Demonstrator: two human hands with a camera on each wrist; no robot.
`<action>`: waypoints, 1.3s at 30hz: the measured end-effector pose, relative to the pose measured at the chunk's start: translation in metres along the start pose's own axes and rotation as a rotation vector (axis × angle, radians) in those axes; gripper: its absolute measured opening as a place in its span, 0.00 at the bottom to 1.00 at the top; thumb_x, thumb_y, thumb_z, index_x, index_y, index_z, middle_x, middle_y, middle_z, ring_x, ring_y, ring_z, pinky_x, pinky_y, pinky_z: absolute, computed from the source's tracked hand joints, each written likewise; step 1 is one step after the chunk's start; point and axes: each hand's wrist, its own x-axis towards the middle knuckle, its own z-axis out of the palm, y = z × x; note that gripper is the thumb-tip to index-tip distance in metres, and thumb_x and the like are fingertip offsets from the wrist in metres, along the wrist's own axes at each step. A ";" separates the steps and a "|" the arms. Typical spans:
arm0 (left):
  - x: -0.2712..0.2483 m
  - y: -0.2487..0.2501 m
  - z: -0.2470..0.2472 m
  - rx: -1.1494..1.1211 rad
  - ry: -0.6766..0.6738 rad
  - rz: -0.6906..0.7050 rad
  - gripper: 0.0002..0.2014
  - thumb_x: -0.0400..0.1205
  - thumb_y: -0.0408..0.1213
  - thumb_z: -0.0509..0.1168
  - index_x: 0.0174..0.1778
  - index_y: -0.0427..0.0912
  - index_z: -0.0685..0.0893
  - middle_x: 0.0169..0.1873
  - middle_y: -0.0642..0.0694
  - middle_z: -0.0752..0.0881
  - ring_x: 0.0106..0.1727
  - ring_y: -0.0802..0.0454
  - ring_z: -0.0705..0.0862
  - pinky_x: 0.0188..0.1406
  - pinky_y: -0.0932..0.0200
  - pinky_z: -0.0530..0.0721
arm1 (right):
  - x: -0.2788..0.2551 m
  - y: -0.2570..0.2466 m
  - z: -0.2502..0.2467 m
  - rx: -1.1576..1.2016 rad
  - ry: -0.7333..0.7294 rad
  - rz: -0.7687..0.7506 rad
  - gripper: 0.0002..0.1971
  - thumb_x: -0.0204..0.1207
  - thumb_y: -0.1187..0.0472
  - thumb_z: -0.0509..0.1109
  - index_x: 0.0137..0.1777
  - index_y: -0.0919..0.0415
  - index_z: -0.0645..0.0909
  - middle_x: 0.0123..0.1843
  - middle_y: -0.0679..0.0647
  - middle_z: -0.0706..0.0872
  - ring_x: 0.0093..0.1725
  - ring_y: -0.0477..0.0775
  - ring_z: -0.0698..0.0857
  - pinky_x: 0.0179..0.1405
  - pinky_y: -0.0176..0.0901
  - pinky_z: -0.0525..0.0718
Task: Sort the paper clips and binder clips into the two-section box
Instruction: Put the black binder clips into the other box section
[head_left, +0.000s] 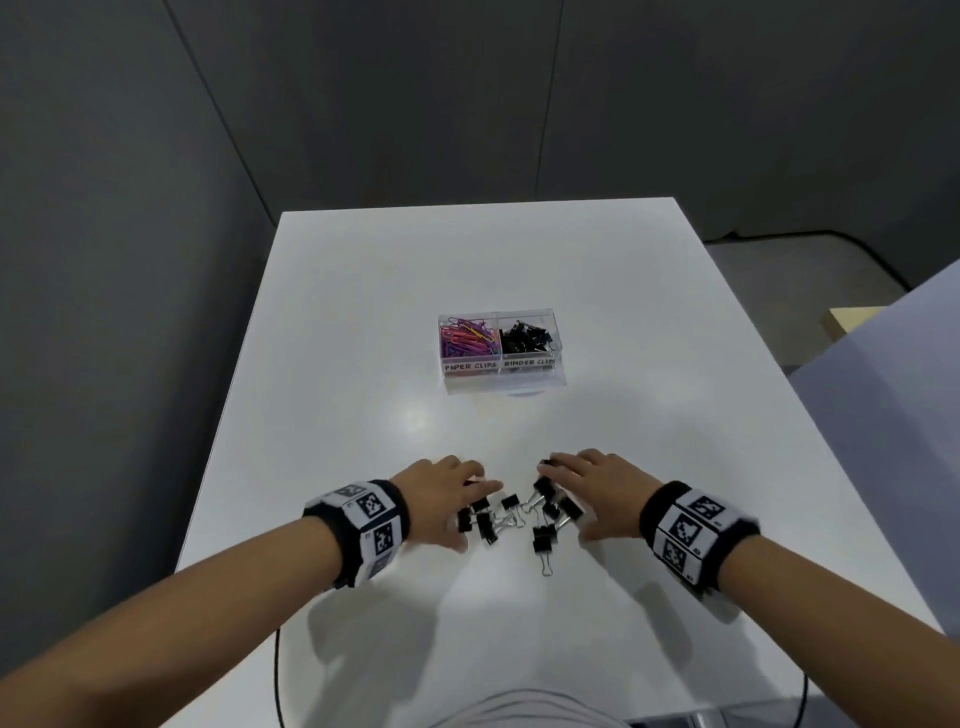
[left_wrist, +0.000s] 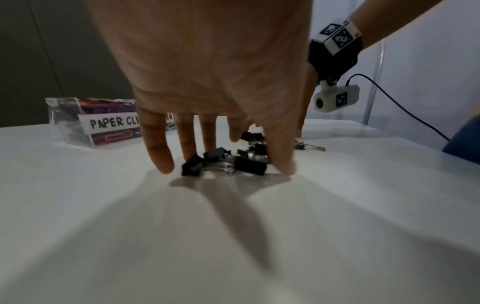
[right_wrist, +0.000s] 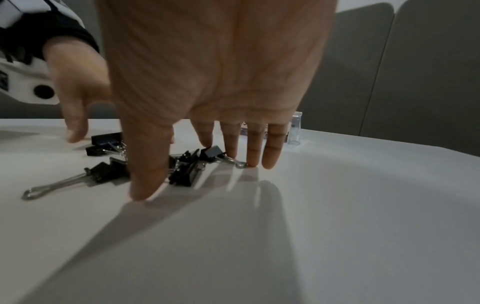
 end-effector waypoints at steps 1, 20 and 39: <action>0.002 0.003 0.003 -0.003 0.017 -0.020 0.36 0.79 0.51 0.64 0.81 0.51 0.56 0.77 0.45 0.63 0.74 0.45 0.68 0.62 0.50 0.77 | 0.001 -0.002 0.001 -0.001 0.046 0.002 0.44 0.72 0.50 0.72 0.82 0.50 0.50 0.83 0.52 0.57 0.78 0.59 0.64 0.74 0.50 0.68; 0.050 -0.004 -0.011 -0.387 0.245 -0.395 0.12 0.80 0.29 0.59 0.59 0.39 0.74 0.60 0.39 0.73 0.60 0.40 0.74 0.53 0.49 0.78 | 0.038 0.005 -0.013 0.479 0.159 0.298 0.17 0.73 0.70 0.65 0.62 0.64 0.70 0.63 0.62 0.70 0.38 0.60 0.76 0.38 0.47 0.76; 0.053 -0.017 -0.019 -0.605 0.337 -0.463 0.09 0.81 0.33 0.57 0.54 0.38 0.77 0.53 0.42 0.73 0.50 0.45 0.76 0.52 0.55 0.74 | 0.036 0.021 -0.007 0.589 0.273 0.341 0.11 0.75 0.72 0.60 0.49 0.56 0.64 0.53 0.58 0.69 0.33 0.57 0.73 0.36 0.45 0.71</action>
